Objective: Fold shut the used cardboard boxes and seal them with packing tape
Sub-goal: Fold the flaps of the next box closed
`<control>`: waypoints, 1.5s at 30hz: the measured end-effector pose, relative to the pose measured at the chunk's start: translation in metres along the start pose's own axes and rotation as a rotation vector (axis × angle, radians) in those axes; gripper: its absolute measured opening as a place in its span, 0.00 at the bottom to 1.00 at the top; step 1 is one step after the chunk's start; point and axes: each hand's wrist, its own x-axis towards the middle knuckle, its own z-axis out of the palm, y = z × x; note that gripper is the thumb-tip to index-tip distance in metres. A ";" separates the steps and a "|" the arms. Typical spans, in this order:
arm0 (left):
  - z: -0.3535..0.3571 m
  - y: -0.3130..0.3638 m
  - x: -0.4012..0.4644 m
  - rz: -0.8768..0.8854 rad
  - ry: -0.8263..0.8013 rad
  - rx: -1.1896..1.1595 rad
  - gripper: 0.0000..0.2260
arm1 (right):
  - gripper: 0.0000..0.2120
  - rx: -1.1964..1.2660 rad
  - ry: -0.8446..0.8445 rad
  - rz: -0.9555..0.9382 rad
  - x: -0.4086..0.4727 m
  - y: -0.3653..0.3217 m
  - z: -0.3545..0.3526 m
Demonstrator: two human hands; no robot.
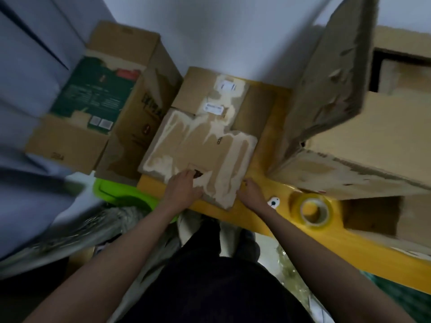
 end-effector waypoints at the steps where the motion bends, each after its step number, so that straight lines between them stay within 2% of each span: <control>1: -0.001 -0.004 0.007 0.018 -0.042 -0.010 0.28 | 0.23 0.061 -0.012 0.056 0.012 -0.003 0.003; 3: 0.000 -0.011 0.021 0.054 -0.127 -0.077 0.27 | 0.22 0.154 -0.017 0.149 0.036 0.000 0.013; 6: 0.007 -0.013 0.044 0.061 -0.210 -0.184 0.28 | 0.29 0.355 0.055 0.230 0.071 0.014 0.027; 10: 0.017 0.002 0.069 0.073 -0.337 -0.336 0.36 | 0.24 0.579 0.169 0.275 0.057 -0.017 0.021; 13: 0.025 0.024 0.078 0.044 -0.288 -0.356 0.44 | 0.17 0.712 0.256 0.257 0.039 -0.035 0.017; 16: 0.030 0.040 0.084 -0.020 -0.236 -0.317 0.49 | 0.15 0.755 0.263 0.188 0.033 -0.053 0.017; 20: 0.027 0.038 0.090 0.000 -0.201 -0.396 0.36 | 0.05 0.766 0.245 0.208 0.041 -0.069 0.021; 21: 0.023 0.034 0.090 0.006 -0.218 -0.446 0.35 | 0.05 0.774 0.240 0.238 0.044 -0.070 0.020; 24: 0.013 0.018 0.087 0.030 -0.238 -0.609 0.34 | 0.16 0.807 0.195 0.325 0.050 -0.072 0.014; 26: 0.003 0.009 0.083 0.029 -0.184 -0.589 0.23 | 0.19 0.776 0.175 0.353 0.054 -0.072 0.012; 28: -0.012 0.002 0.078 0.008 -0.095 -0.511 0.15 | 0.17 0.713 0.160 0.357 0.058 -0.075 0.010; 33: -0.066 -0.009 0.053 -0.006 0.012 -0.448 0.20 | 0.06 0.572 0.210 0.282 0.052 -0.091 0.002; 40: -0.171 -0.024 0.005 0.000 0.219 -0.639 0.18 | 0.06 0.711 0.386 0.107 0.002 -0.118 -0.044; 45: -0.223 -0.020 -0.042 -0.008 0.284 -0.883 0.10 | 0.12 0.847 0.460 0.010 -0.036 -0.136 -0.073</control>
